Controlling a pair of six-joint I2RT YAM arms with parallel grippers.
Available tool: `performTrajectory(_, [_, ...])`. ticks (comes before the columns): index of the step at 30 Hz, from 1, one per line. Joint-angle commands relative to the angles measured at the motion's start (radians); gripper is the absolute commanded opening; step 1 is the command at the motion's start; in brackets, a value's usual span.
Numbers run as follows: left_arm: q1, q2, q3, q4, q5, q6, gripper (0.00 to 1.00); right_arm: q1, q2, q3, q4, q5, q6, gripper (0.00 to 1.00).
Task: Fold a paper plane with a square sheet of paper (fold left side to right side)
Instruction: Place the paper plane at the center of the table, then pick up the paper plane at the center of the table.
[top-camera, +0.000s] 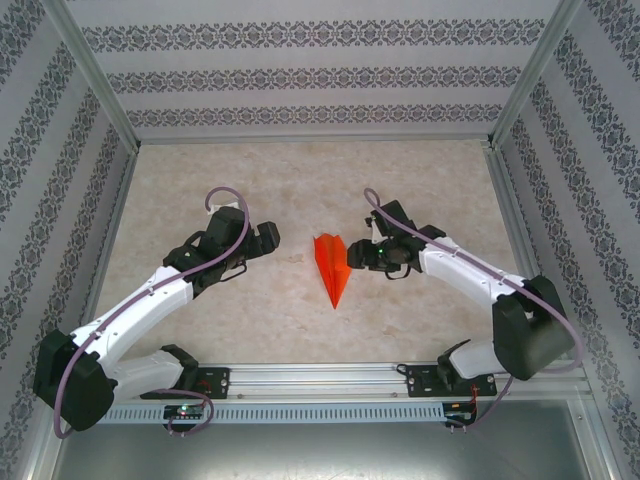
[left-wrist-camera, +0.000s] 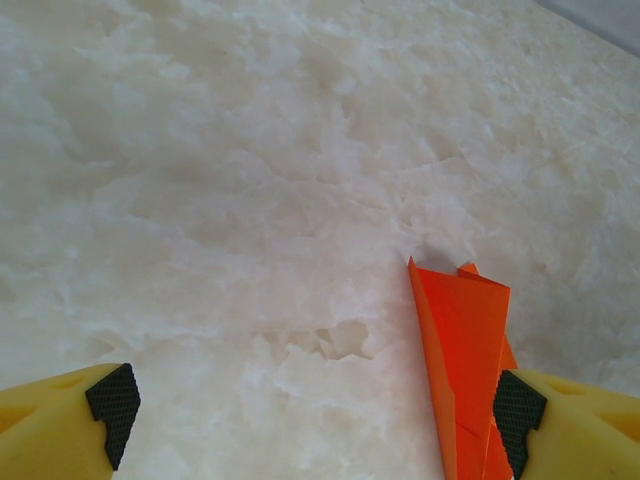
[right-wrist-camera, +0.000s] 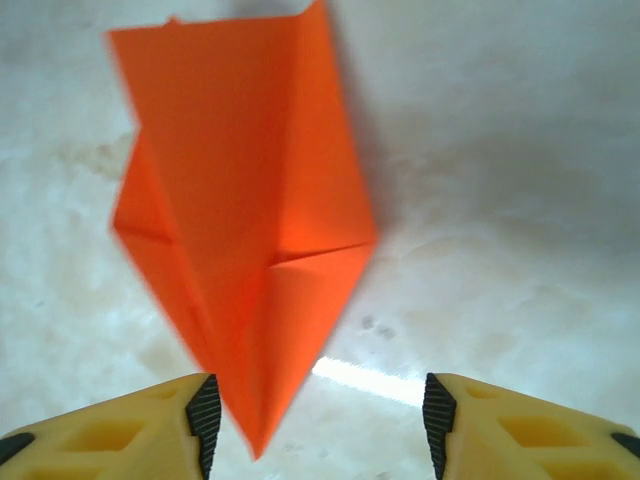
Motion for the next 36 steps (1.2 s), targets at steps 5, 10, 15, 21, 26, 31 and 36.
performTrajectory(5, [0.017,-0.033,-0.024,0.0,-0.026,0.011,0.95,0.163,0.107,0.062,-0.071,0.06,0.047,0.6])
performTrajectory(10, [0.016,-0.044,-0.032,-0.013,-0.029,0.013,0.95,0.194,0.21,0.129,-0.086,0.077,0.041,0.54])
performTrajectory(15, [0.018,-0.058,-0.041,-0.019,-0.041,0.011,0.96,0.202,0.287,0.181,-0.101,0.088,0.031,0.49])
performTrajectory(21, [0.021,-0.06,-0.043,-0.031,-0.041,0.014,0.96,0.203,0.35,0.216,-0.1,0.094,0.024,0.38])
performTrajectory(26, [0.024,-0.06,-0.041,-0.039,-0.038,0.014,0.96,0.203,0.411,0.242,-0.094,0.095,0.027,0.31])
performTrajectory(31, [0.026,-0.062,-0.04,-0.051,-0.036,0.016,0.96,0.204,0.472,0.279,-0.107,0.091,0.028,0.25])
performTrajectory(36, [0.027,-0.074,-0.027,-0.078,-0.025,0.024,1.0,0.184,0.47,0.306,-0.122,0.106,0.028,0.08])
